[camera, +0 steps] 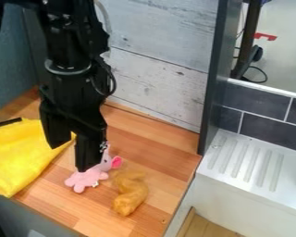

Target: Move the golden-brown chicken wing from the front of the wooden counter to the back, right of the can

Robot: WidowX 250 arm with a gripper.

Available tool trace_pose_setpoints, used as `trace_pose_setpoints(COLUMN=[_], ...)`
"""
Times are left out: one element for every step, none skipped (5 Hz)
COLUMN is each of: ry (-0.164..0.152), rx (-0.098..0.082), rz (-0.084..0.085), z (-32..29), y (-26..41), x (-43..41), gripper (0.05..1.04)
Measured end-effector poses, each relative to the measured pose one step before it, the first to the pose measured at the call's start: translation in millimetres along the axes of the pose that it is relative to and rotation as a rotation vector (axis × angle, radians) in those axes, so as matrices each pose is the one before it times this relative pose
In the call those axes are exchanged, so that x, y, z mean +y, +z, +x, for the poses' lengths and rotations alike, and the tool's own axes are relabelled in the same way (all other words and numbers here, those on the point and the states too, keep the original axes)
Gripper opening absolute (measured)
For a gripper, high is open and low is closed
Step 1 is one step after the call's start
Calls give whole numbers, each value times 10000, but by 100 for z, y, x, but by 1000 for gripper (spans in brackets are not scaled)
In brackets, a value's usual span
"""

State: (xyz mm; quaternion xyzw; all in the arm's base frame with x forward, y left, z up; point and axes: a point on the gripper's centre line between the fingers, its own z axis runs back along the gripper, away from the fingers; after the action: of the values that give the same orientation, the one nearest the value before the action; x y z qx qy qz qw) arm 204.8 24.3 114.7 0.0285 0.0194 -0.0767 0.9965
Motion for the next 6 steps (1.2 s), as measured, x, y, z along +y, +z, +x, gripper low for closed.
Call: trace_pose_setpoints(ry=[24, -563, -313, -172, -119, 40], rx=[175, -1, 157, 629, 278, 676], rz=[-53, 155, 14, -82, -132, -1], z=[-123, 1257, 953, 323, 437, 459], y=[-426, -1351, -1395, -2060, -1461, -1663], x=[-143, -2049, -1339, -358, -193, 113], gripper=[1001, 1001, 1001, 1001, 1001, 1001])
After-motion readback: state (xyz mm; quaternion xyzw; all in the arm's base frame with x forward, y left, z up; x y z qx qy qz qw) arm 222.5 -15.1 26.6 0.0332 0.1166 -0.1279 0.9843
